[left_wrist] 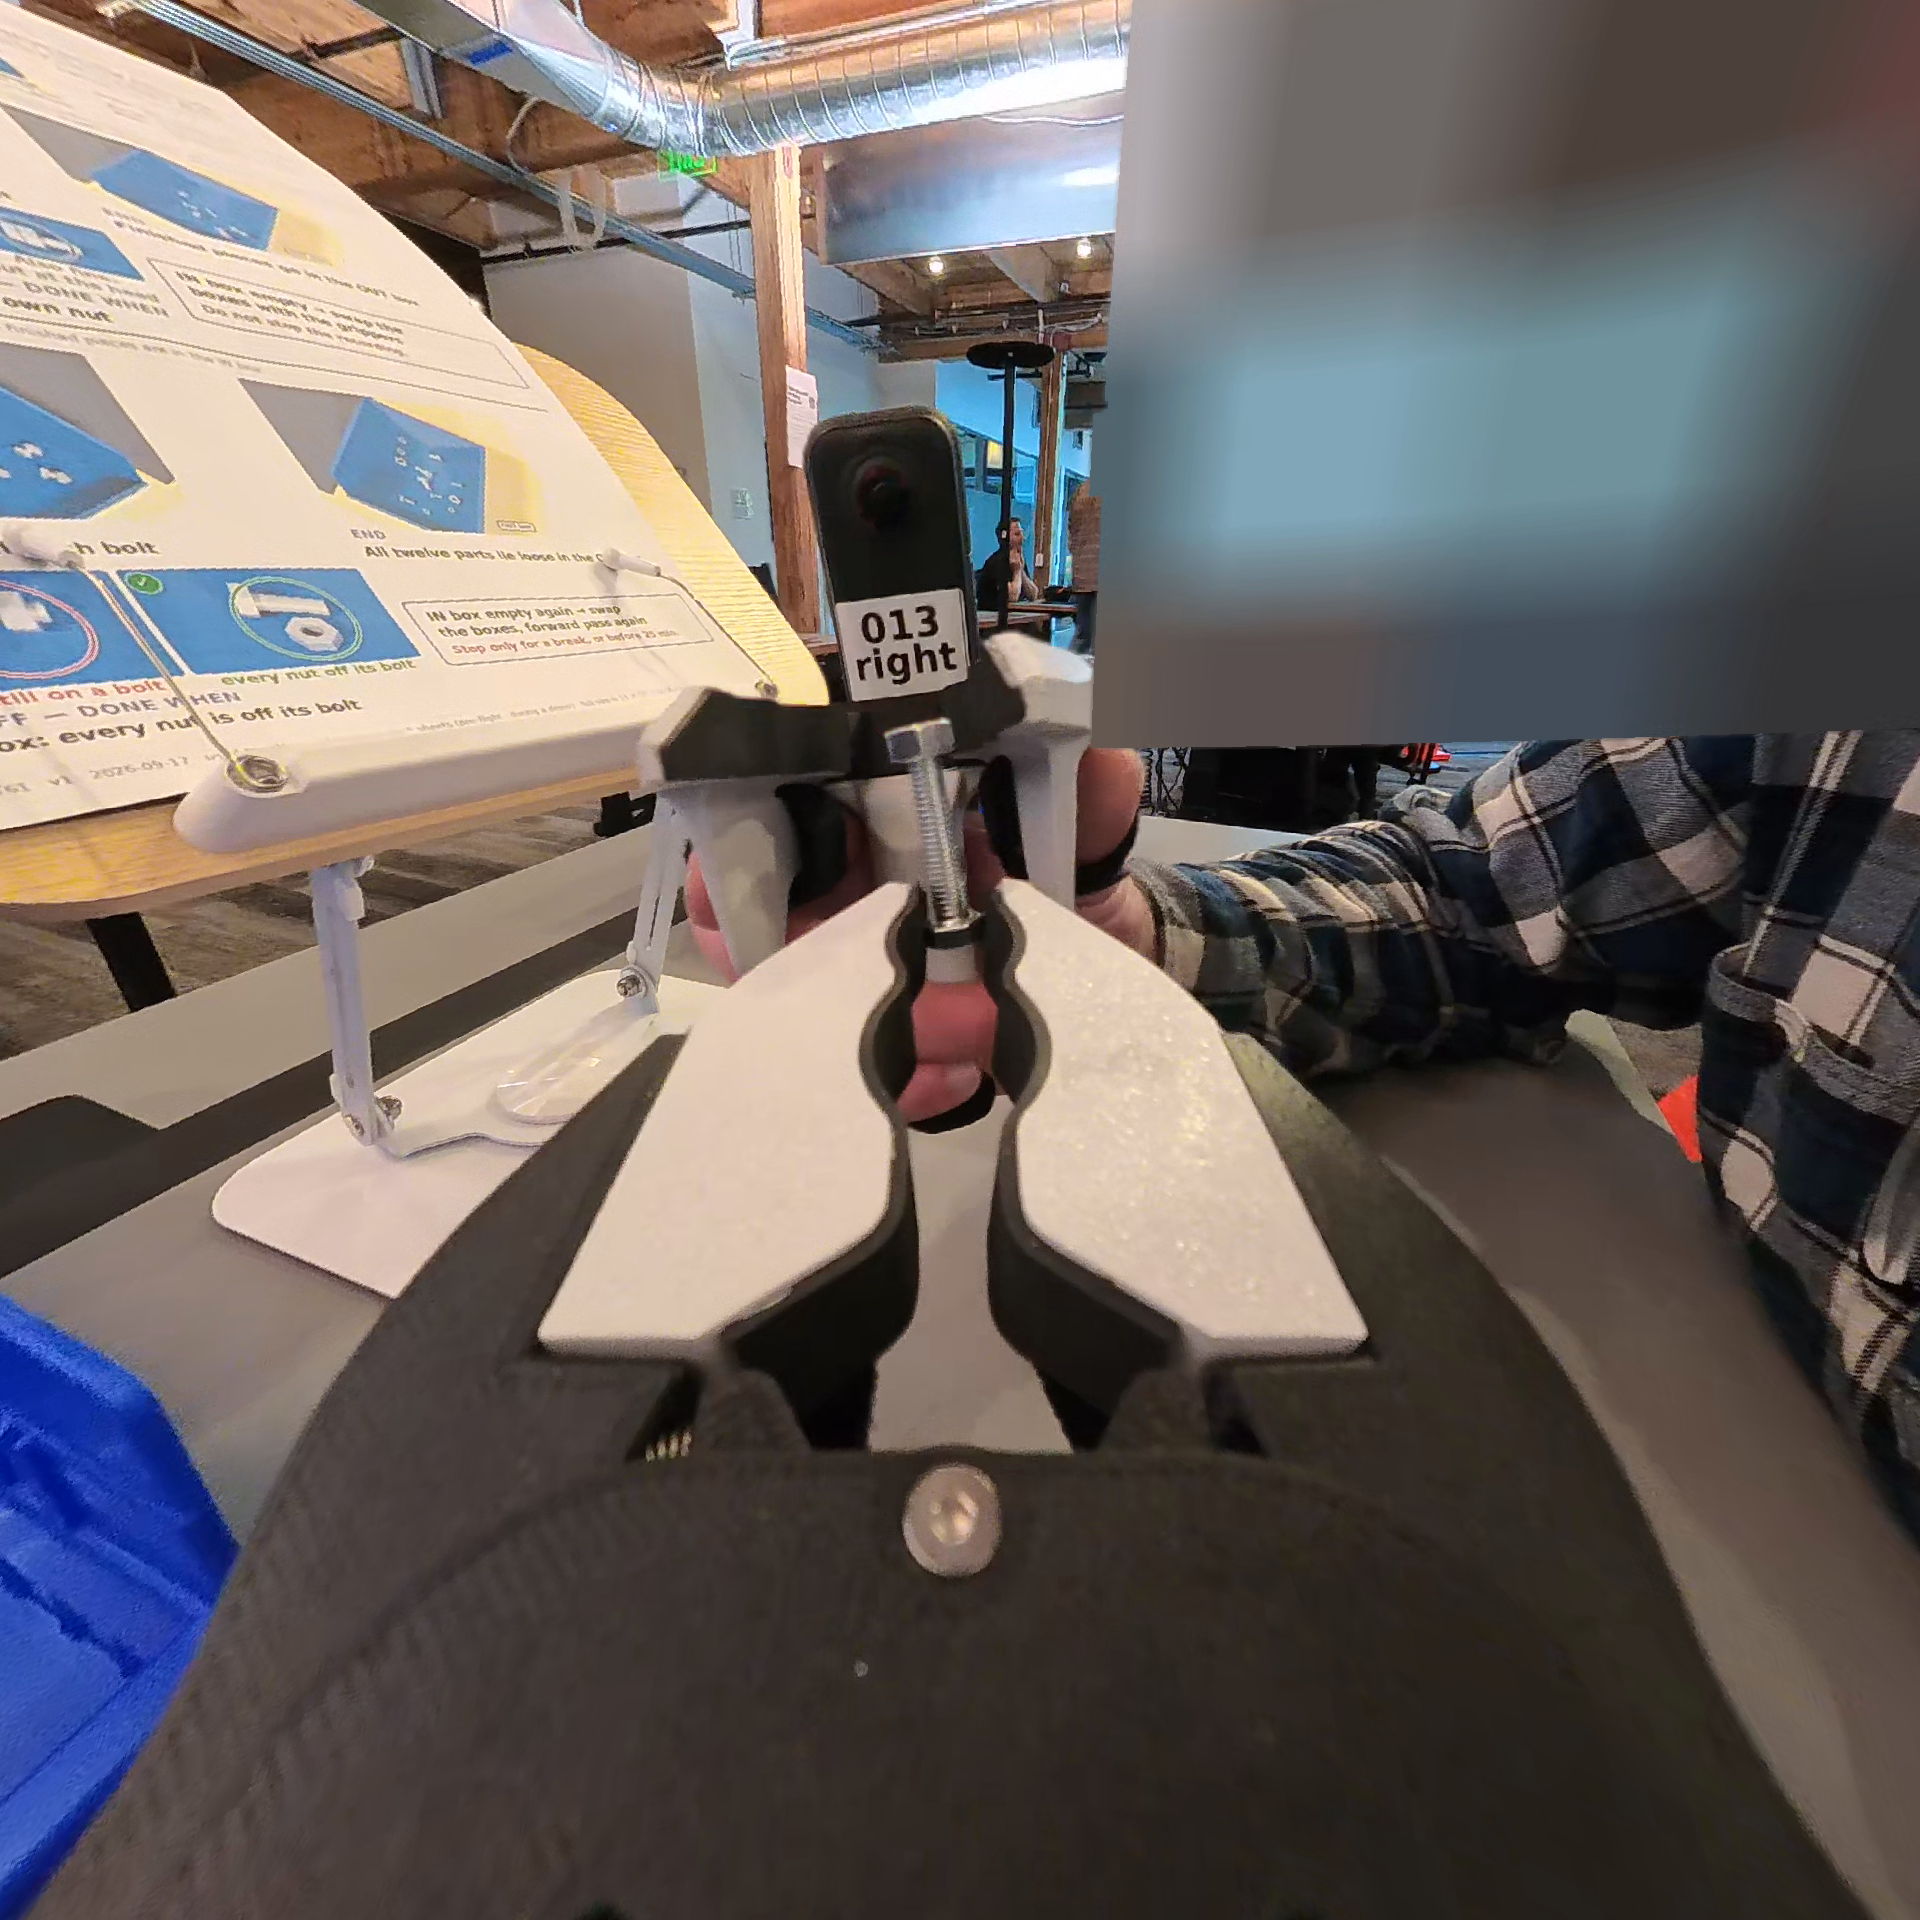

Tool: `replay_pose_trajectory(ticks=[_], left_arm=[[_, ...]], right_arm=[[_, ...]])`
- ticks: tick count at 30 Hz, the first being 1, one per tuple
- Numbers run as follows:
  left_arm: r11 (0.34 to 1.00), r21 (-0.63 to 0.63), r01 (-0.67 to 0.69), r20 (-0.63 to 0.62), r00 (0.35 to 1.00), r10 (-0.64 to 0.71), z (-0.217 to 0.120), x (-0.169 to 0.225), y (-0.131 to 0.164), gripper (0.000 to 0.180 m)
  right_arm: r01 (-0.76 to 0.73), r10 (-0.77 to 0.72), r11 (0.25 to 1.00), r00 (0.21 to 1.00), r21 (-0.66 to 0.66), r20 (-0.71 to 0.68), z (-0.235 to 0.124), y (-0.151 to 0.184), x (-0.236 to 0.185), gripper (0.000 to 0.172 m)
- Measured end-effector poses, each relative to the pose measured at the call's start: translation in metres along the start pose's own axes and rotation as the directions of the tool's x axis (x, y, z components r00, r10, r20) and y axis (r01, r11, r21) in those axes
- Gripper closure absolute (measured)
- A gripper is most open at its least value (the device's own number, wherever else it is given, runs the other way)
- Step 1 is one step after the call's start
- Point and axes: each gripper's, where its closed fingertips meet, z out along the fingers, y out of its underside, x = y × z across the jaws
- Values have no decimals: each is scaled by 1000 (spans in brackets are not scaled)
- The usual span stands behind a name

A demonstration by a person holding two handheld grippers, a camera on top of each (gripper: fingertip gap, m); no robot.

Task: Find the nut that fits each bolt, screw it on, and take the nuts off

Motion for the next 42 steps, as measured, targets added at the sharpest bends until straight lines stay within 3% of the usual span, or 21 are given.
replay_pose_trajectory(ticks=[11,19,28,36,42], left_arm=[[1000,19,-3,-9,1000,4,-2,2,-5,171],[1000,2,-9,-13,1000,9,0,4,-2,171],[1000,10,-17,-8,1000,17,-1,4,-5,171],[1000,-5,-15,-10,1000,15,0,4,-1,170],[1000,-2,-18,-13,1000,18,1,5,-2,171]], right_arm=[[-13,13,1000,999,-5,-44,-15,4,16,123],[7,-7,1000,1000,-6,23,-1,2,-3,122],[-28,28,1000,999,8,-35,-18,3,17,125],[15,-15,1000,999,-1,29,-2,-2,-5,122],[-5,5,1000,1000,-5,2,-7,1,4,121]])
